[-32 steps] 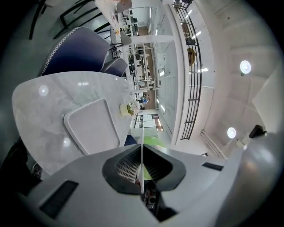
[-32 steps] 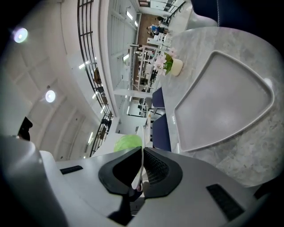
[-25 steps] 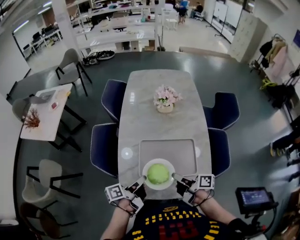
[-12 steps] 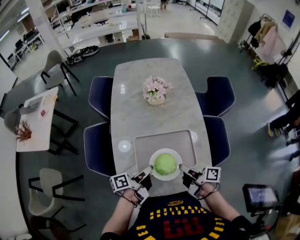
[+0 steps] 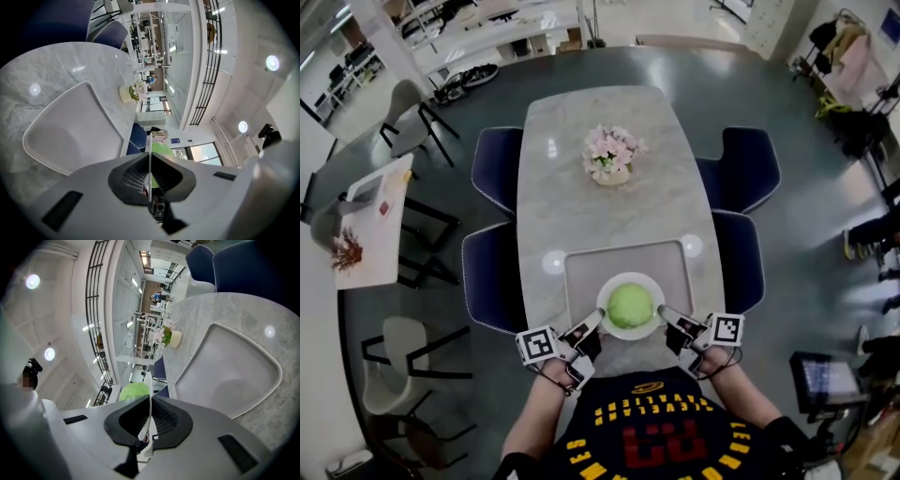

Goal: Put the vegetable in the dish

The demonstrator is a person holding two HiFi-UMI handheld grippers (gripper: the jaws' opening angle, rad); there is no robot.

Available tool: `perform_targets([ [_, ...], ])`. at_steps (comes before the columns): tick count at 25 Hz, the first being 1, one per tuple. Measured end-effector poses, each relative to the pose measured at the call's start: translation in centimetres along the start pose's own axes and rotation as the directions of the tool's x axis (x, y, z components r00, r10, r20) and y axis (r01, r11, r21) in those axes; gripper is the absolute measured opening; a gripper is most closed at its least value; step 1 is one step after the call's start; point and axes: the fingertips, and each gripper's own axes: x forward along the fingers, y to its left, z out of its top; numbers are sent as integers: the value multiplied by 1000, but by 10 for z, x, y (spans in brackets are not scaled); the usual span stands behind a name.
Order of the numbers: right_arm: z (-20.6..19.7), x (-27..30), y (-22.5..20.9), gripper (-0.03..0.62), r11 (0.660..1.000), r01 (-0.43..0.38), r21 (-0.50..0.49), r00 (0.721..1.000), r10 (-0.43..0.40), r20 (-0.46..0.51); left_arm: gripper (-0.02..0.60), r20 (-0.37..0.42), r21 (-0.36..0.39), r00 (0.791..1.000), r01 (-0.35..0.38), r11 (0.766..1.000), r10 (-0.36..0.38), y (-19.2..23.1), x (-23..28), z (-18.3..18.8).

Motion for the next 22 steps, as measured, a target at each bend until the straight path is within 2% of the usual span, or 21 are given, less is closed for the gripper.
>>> perform_targets([
  [6,17,9,-9,15,1000,3,-25,1000,-3,-3,15,-11,-10,1000,-13,1000,13,9,15,13],
  [15,34,24,-19,15,1000,8,-4,1000,-8,2,15,-33,-18,999,-35,999,35,24,32,31],
  [22,45,34,-33,15,999,24,-34,1000,-24,-15,15,-50,3,996,-72,997,72,39,41,41],
])
